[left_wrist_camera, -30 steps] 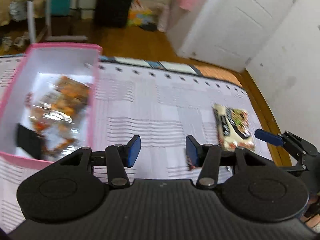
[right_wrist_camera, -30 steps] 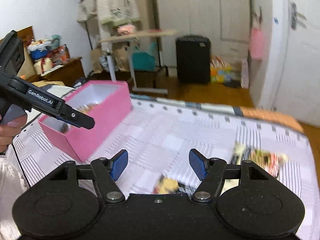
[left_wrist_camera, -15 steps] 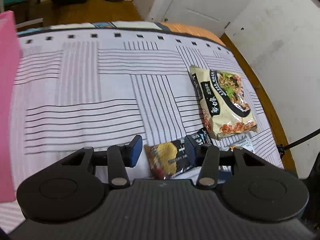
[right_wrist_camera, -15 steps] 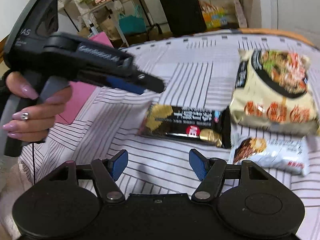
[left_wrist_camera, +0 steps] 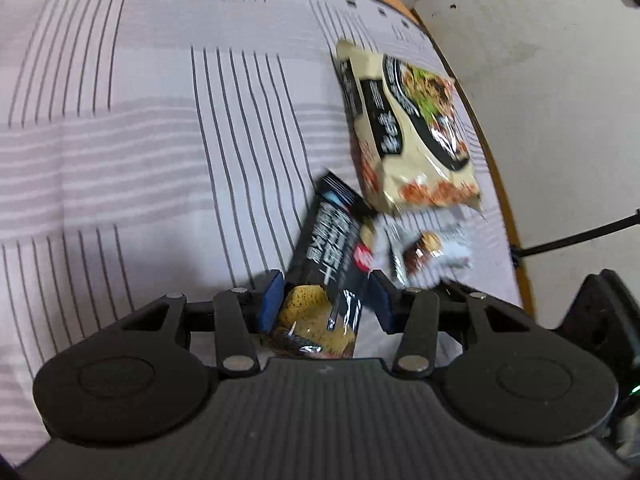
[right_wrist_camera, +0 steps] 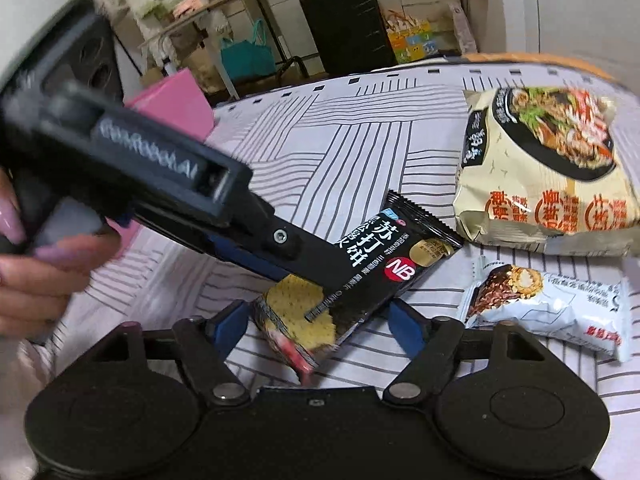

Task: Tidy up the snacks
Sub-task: 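Move the left tool to the black NB cracker pack and grasp it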

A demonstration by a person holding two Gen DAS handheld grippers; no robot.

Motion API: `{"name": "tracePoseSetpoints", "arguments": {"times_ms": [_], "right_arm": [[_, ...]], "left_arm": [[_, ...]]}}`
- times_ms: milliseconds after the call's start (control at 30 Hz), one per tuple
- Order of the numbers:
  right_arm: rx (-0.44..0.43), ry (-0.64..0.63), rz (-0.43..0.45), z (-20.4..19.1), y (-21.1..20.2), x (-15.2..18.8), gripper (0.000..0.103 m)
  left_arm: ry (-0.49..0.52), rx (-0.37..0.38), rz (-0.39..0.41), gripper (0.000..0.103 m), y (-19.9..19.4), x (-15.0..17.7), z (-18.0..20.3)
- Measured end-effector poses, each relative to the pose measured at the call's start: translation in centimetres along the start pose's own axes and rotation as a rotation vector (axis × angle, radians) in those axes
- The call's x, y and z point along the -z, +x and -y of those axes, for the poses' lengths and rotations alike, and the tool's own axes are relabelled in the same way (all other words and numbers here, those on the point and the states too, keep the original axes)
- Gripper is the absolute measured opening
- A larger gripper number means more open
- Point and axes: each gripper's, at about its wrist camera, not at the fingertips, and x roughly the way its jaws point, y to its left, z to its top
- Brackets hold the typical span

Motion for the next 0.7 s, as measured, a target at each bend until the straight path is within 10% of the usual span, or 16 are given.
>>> {"name": "tracePoseSetpoints", "arguments": {"times_ms": [433,700], "right_arm": [[0.13,-0.025,0.134,-2.2,1.9,0.9,0.092],[0.207,-0.112,0.139,-4.9,1.6,0.9,0.077]], "left_arm": [[0.076,-0.064,0.057,0.04,0.4,2.6,1.4],[0.081,-0.095,0.08,0.04,-0.7,3.7,2.2]]}}
